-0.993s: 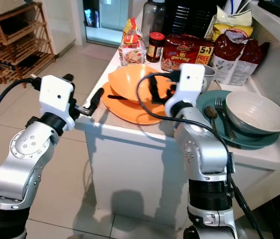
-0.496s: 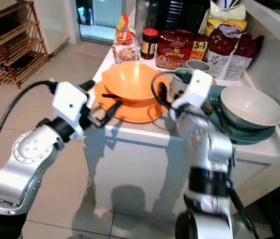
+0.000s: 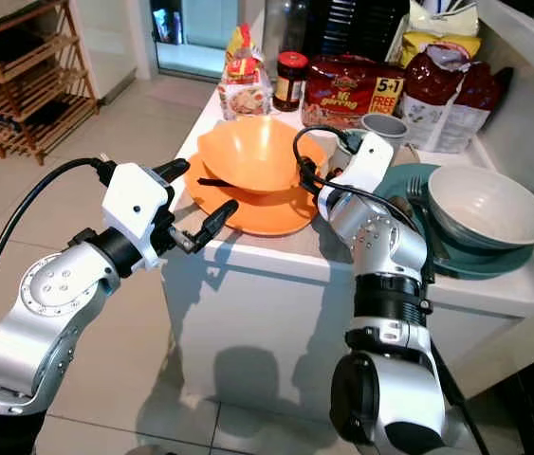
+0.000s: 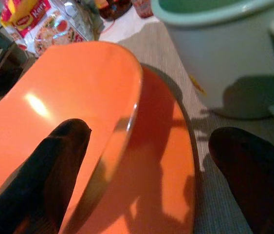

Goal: Setting the table

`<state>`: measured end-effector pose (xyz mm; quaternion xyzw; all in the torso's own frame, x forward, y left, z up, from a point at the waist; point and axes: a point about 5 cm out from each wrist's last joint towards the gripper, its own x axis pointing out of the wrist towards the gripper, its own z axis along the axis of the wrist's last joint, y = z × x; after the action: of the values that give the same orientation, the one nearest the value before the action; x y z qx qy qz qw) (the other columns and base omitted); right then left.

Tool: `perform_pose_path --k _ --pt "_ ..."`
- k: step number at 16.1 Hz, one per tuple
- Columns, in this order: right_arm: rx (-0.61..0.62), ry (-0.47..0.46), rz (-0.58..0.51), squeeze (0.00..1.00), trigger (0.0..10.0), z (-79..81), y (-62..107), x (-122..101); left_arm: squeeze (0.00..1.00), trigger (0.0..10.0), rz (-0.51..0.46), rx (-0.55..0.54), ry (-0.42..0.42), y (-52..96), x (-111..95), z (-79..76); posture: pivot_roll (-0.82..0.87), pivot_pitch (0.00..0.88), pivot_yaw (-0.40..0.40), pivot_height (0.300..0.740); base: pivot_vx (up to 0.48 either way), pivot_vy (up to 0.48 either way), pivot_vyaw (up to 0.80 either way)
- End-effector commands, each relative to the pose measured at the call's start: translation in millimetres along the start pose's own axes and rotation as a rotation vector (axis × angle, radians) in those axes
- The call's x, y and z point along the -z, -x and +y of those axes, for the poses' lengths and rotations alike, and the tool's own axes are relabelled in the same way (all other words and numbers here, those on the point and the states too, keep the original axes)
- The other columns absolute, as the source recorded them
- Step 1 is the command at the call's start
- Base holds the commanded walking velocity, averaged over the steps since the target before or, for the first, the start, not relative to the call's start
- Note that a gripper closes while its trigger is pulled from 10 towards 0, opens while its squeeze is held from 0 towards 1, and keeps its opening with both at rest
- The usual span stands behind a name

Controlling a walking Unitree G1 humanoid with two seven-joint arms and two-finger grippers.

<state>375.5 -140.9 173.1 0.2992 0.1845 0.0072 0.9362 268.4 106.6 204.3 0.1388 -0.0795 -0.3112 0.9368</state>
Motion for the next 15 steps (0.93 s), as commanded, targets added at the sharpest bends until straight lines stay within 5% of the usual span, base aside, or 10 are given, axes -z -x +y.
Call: perform_pose_path --k 1,2,3,5,15 --pt "-0.036 -0.035 -0.016 0.0 10.0 6.0 -2.0 -7.0 0.0 10.0 -0.018 0.024 -0.011 0.9 -3.8 -3.0 0.11 0.0 -0.085 0.74 0.0 0.0 0.0" --pt "-0.054 -0.052 -0.004 0.0 9.9 7.9 -4.7 -5.9 0.0 10.0 -0.016 0.025 -0.013 1.4 -3.7 -3.0 0.12 0.0 -0.087 0.74 0.0 0.0 0.0" --pt "-0.067 -0.065 0.004 0.0 3.6 9.0 -7.4 -5.5 0.0 10.0 -0.015 0.027 -0.014 1.8 -3.9 -3.0 0.12 0.0 -0.086 0.74 0.0 0.0 0.0" --pt "-0.094 -0.079 0.019 0.0 0.0 11.4 -10.7 -4.6 0.0 10.0 -0.012 0.027 -0.017 2.6 -3.8 -2.5 0.12 0.0 -0.089 0.74 0.0 0.0 0.0" --pt "-0.116 -0.103 0.051 0.0 0.0 9.3 -16.4 -0.7 0.0 10.0 -0.01 0.034 -0.024 2.0 -5.2 -2.5 0.13 0.0 -0.085 0.74 0.0 0.0 0.0"
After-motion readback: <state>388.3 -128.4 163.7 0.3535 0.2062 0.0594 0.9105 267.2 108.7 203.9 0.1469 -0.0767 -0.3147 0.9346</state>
